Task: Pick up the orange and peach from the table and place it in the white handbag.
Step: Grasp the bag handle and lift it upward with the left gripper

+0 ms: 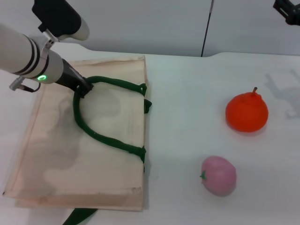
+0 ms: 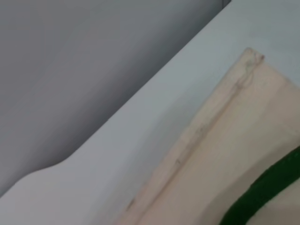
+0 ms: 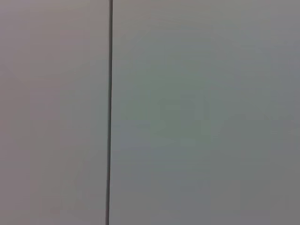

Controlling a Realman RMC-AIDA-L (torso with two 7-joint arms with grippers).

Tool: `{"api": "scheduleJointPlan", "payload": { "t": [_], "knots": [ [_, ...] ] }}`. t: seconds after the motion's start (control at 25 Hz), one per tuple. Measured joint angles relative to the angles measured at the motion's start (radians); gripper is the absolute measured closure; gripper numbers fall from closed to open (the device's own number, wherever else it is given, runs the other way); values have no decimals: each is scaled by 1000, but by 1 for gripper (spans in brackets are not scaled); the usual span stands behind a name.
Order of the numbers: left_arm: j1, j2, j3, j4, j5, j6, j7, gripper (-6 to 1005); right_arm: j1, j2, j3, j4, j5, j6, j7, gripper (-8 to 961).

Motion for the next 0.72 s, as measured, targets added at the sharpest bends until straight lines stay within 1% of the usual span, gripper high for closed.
{"api": "scheduleJointPlan", "payload": {
  "t": [0.04,0.44,0.56,0.72],
  "knots": [
    [1,0,2,2,-1,4,-1,846,0,0,0,0,0,-1,0,139],
    [0,3,2,41,-4,7,1,861,-3,0,-3,1,-7,-3,0,139],
    [5,3,2,99,-8,-16,-2,863,-3,0,-3,4,-15,-3,0,139],
    [42,3,2,243,-57,-72,-11,863,-5,-1,-5,6,-15,-4,0,139]
  ]
}}
